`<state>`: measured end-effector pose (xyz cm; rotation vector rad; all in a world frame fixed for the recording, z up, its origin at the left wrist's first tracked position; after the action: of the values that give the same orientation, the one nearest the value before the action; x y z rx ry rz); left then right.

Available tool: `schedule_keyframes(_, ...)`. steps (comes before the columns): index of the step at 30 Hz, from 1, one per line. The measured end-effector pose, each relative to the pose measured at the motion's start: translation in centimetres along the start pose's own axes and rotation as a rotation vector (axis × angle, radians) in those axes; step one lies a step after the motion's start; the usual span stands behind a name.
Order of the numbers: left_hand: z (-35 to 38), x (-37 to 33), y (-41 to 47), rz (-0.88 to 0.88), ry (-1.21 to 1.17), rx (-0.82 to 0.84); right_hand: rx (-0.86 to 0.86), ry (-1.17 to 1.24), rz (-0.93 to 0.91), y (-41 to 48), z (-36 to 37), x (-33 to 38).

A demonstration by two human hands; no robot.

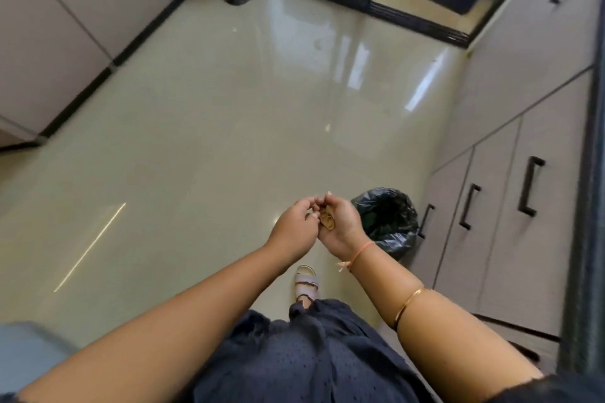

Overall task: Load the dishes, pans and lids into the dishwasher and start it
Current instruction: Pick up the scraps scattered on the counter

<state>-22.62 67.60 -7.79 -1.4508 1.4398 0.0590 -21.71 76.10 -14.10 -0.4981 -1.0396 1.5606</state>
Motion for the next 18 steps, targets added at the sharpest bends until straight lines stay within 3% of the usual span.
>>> schedule_keyframes(8,9.0,-7.2,5.5,0.073,0.165,0.354,-0.335,0.401,-0.253,1.6,-9.5,10.4)
schedule_keyframes(13,11.5,-9.6,7.9,0.015,0.124,0.405,-0.499,0.381,-0.332,3.2,-12.8,14.3)
schedule_keyframes(18,12.0,-9.8,10.6,-0.024,0.1,0.417,-0.545,0.386,-0.318,6.4,-15.0,17.0)
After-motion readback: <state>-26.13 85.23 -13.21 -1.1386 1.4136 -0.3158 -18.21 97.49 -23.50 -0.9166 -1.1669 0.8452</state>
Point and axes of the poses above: each hand's wrist, its own y-axis towards the middle knuckle, its own z-axis out of the palm, x = y × z, the point moved 4 cm from there along y, towards the middle knuckle, and after that the axes turned 14 degrees about y, right-handed, at the moved point
